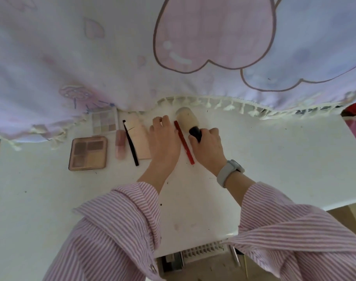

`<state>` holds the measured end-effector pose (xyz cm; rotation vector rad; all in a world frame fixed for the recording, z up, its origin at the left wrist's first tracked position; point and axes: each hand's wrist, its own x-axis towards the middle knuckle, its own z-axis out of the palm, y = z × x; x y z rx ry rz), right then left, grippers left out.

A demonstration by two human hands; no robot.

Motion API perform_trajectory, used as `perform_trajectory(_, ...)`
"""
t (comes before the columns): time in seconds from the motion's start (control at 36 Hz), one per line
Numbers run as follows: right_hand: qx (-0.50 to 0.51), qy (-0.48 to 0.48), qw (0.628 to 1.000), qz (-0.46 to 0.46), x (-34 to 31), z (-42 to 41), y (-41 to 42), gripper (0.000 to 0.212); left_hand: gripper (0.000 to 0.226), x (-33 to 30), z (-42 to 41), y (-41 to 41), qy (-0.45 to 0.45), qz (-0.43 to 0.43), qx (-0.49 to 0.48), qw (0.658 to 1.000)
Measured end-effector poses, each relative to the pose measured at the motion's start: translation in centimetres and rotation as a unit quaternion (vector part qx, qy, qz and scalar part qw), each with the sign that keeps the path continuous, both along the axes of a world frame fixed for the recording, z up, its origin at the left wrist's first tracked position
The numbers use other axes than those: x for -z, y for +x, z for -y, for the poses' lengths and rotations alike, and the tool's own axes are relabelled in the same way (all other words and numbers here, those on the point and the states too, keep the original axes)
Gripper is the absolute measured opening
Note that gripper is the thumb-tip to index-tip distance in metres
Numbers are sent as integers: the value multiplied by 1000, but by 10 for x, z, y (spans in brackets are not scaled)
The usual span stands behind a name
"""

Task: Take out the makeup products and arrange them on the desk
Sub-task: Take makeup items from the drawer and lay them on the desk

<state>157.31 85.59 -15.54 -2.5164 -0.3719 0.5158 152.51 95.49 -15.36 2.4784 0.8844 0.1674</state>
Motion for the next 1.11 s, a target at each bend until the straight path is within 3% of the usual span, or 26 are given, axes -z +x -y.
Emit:
perform_trajectory(0.14,-10,25,1000,12,4,8,-2,44,46,7,9,-10,12,15,9,1000)
perform_trajectory(0.31,-14,72,997,1,2,26,-11,51,42,4,36,-46,-3,103,28,994)
perform_trajectory(0.42,-47,119,992,20,-1,58,-32,48,40,4,68,-87,13,131,41,990)
perform_trajectory(0.61,-117,225,967,41,-1,149,-96,33,29,14,141,-175,13,158,150,976)
perform_trajectory(0.72,-118,150,981,-42,16,208,-143,26,28,34,180,-227,-6,102,169,980)
perform_trajectory(0.83,-162,-23,979,-124,52,246,-168,27,38,65,200,-253,-48,-72,63,994)
perform_trajectory(0.92,-118,-111,974,-160,85,253,-166,31,61,83,204,-255,-58,-191,-5,980)
perform_trajectory(0.97,-85,-159,970,-161,105,251,-163,39,70,93,205,-252,-93,-227,-48,968)
perform_trajectory(1.11,-45,-224,966,-122,126,233,-163,74,68,116,200,-241,-114,-242,-108,958)
